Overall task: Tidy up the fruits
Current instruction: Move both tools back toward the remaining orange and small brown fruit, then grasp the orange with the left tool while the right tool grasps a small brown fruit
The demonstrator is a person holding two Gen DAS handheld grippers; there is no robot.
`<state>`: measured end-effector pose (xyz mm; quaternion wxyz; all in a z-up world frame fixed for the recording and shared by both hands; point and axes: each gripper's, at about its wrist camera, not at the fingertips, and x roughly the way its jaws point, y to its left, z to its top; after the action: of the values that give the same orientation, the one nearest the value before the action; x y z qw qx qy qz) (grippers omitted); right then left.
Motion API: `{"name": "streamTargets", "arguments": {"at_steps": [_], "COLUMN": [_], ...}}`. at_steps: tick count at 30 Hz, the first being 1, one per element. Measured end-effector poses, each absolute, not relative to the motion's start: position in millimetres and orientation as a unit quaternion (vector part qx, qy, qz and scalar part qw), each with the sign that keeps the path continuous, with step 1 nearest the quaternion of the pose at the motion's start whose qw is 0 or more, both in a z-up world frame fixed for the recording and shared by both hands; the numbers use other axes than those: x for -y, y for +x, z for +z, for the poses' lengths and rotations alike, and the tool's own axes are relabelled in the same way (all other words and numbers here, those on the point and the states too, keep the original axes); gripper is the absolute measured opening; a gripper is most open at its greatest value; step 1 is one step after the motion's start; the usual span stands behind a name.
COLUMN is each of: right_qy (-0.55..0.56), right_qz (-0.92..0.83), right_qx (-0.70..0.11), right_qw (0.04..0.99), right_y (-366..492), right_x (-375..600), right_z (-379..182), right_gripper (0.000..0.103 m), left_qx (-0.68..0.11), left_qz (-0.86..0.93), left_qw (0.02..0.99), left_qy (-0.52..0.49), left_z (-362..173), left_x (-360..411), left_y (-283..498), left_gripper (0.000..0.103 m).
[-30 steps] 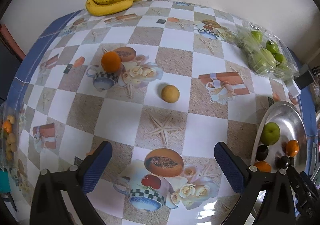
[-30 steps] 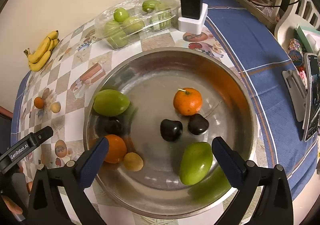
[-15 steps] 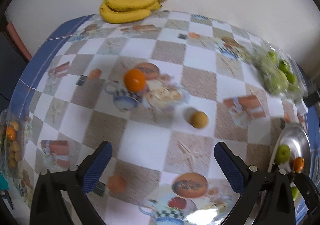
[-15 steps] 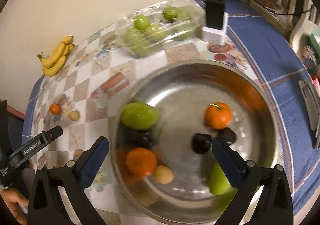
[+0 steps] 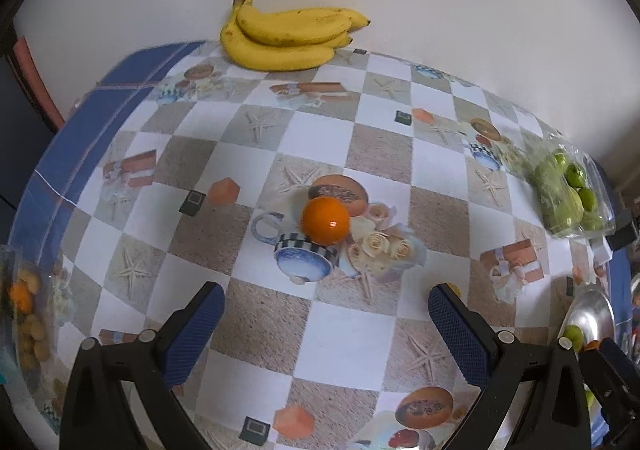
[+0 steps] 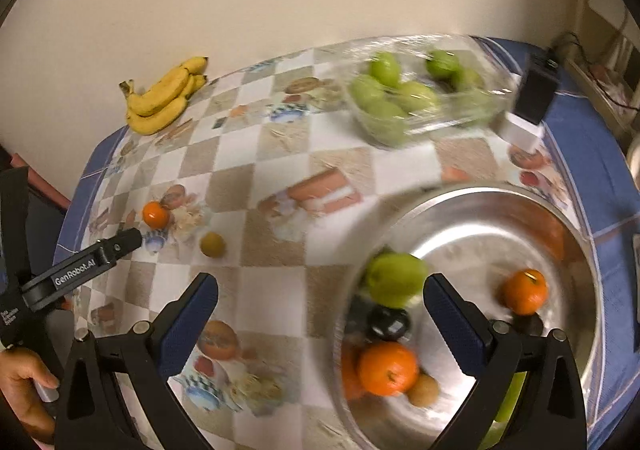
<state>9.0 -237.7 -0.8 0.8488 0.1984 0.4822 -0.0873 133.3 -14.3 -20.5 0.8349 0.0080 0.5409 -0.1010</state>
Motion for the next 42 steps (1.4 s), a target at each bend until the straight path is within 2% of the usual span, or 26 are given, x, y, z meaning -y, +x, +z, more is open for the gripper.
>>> {"name": "streamTargets", "arguments": {"at_steps": [7,12,18,25,30,33,36,37,39,42], "right_qy": [0.188,0.173,0.163,0.163,0.164,0.161,0.160,0.160,0.158,0.162], "right_qz": [-0.059,-0.042,-0.032,-0.023,-0.020,-0.017,-0.019,-0.019,-0.020,-0.018], "right_qx": [-0.490,-0.501,-0.518,-0.535,-0.541,-0.546,-0.549,-0.550,-0.552,-0.552], "right_qw": [0.849,0.847,0.839,0.829,0.824,0.822,0.820,0.819,0.819,0.817], "right_y": [45,67,88,103,107,109,110,111,110,110], "right_x": [206,183,166,157,154,151,150,150,149,151], "right_z": [-7,-14,-28,-44,-50,-54,-57,-57,-58,-59], "right_gripper": [0.102,0.100,0.081,0.055,0.046,0.037,0.036,0.034,0.026,0.026], "left_qx": [-0.552,-0.552,-0.556,-0.560,-0.564,-0.565,-0.567,-0.568,-0.567,-0.565], "left_qz": [-0.090,-0.100,-0.119,-0.123,-0.125,-0.125,-0.125,-0.126,-0.125,-0.127], "left_qw": [0.829,0.828,0.822,0.819,0.817,0.815,0.814,0.814,0.814,0.815], "left_qy": [-0.004,-0.005,0.000,0.005,0.008,0.006,0.004,0.002,0.002,0.006], "left_z": [-31,-34,-41,-50,-56,-59,-61,-62,-62,-62], "left_x": [-4,-3,8,17,20,22,22,22,22,22], "left_y": [155,166,177,187,190,190,191,191,191,190], "left_gripper": [0.101,0.091,0.081,0.070,0.057,0.050,0.045,0.040,0.039,0.039]}}
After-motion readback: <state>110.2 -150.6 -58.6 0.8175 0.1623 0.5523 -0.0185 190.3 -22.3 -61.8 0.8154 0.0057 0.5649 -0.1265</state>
